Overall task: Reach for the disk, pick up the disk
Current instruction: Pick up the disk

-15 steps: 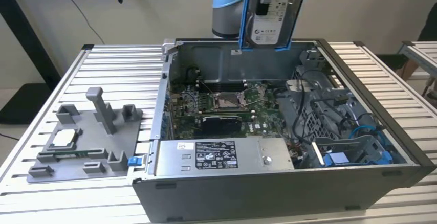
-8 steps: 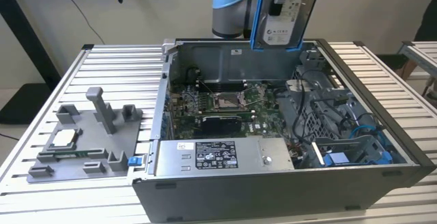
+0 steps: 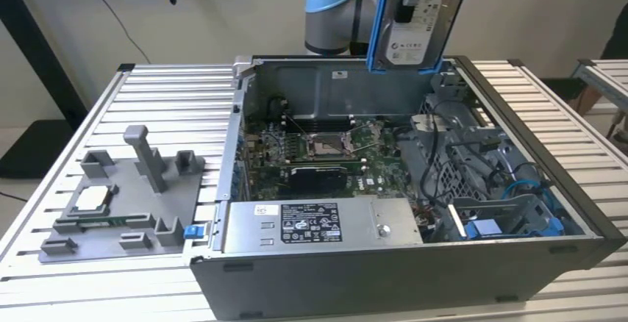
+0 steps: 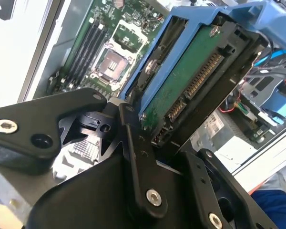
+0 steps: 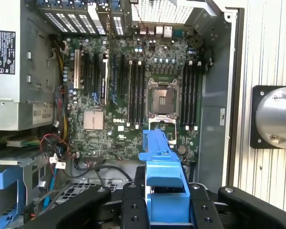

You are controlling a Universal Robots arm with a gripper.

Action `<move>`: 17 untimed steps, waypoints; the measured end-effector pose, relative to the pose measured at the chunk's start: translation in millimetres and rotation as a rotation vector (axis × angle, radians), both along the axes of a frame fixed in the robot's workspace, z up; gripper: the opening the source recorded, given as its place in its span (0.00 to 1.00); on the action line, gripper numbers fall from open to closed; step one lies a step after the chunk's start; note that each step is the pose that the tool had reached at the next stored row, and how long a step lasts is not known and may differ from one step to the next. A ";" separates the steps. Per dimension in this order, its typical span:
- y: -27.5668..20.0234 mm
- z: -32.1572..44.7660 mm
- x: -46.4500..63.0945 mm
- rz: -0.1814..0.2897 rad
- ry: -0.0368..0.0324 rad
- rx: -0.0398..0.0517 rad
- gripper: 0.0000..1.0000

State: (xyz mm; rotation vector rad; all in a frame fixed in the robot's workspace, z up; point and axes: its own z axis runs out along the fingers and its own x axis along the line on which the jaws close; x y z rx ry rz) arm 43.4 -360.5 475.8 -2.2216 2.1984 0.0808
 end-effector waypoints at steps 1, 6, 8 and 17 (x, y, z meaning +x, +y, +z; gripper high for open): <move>0.0 0.0 0.2 0.000 0.0000 0.0001 0.00; -3.1 0.0 0.7 0.000 0.0000 -0.0001 0.00; -7.8 -0.1 0.7 0.000 0.0000 0.0001 0.00; -25.9 -0.1 0.9 0.000 0.0023 -0.0007 0.00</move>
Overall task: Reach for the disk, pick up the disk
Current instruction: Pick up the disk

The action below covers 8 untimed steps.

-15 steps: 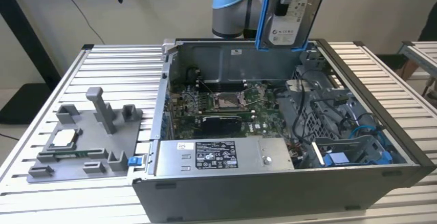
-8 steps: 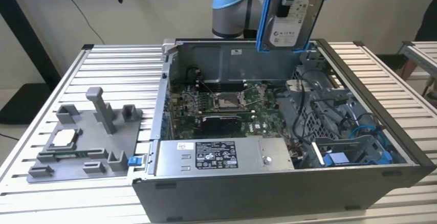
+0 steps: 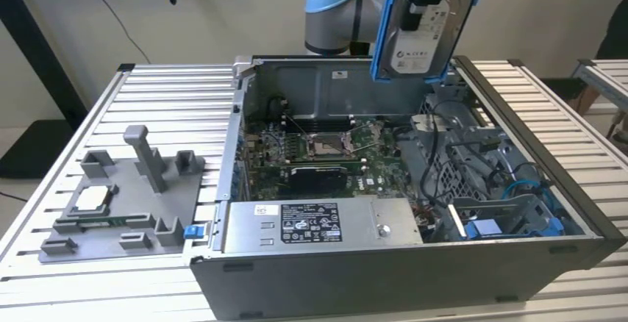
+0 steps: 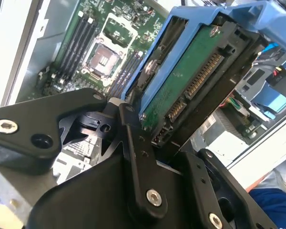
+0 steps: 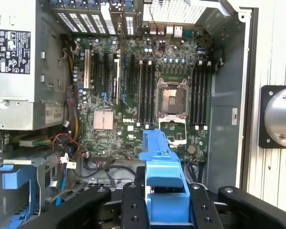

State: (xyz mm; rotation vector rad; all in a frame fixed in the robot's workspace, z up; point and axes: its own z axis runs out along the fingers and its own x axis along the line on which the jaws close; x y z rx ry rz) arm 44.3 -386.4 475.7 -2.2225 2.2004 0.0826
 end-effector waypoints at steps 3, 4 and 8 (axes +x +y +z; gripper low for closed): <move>-6.8 0.0 0.4 0.000 0.0002 -0.0003 0.00; -8.2 0.1 0.8 0.000 0.0002 -0.0006 0.00; -12.5 2.5 3.6 0.000 0.0002 -0.0006 0.00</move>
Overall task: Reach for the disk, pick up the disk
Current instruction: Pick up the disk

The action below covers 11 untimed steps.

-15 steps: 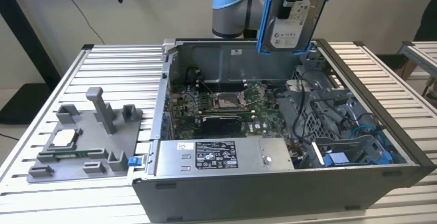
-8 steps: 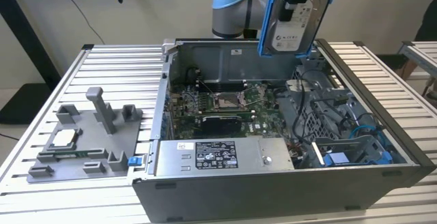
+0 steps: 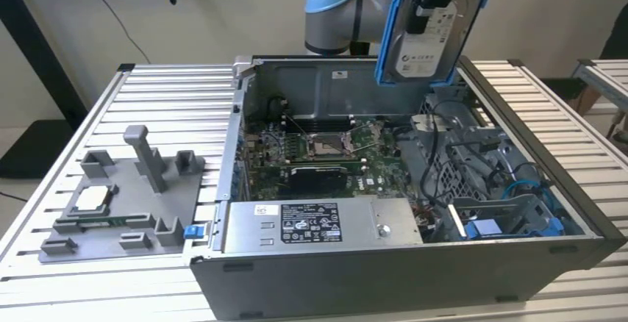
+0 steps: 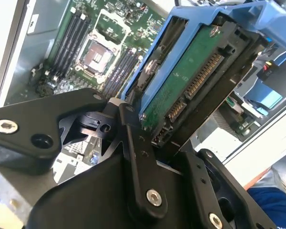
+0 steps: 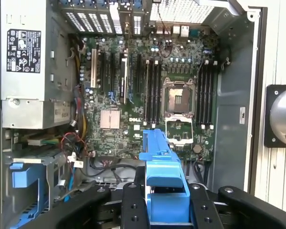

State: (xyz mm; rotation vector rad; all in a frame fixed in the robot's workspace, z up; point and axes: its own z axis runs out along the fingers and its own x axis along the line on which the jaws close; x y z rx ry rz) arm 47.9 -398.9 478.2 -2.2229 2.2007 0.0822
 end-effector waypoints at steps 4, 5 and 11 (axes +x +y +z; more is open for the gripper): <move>-2.3 4.5 3.1 0.000 0.0000 0.0001 0.00; -3.1 5.6 4.1 0.000 0.0003 0.0000 0.00; -9.8 8.6 9.5 0.000 0.0022 -0.0009 0.00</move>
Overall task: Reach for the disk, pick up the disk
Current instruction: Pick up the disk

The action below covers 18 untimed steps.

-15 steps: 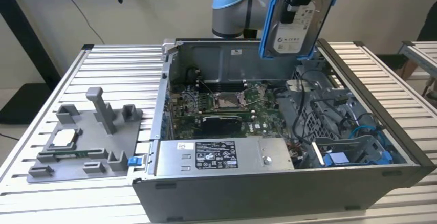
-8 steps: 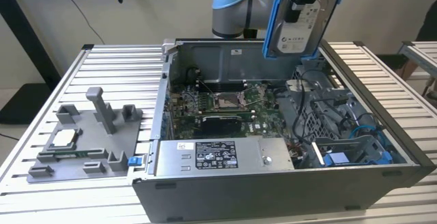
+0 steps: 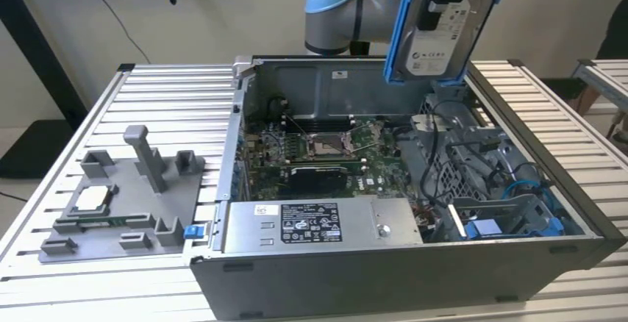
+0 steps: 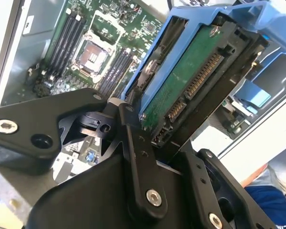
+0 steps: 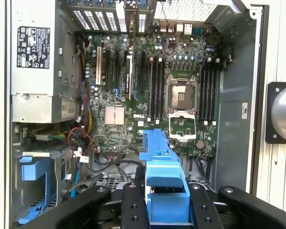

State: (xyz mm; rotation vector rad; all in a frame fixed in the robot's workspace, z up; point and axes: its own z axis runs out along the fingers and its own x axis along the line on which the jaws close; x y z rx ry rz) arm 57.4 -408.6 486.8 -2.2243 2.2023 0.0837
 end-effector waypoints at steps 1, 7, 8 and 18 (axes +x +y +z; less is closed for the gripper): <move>-1.1 0.6 0.9 0.000 0.0002 -0.0004 0.00; -9.3 3.1 7.2 0.000 0.0010 -0.0016 0.00; -10.9 3.4 8.1 0.000 0.0011 -0.0018 0.00; -31.3 4.1 18.1 0.000 0.0027 -0.0018 0.00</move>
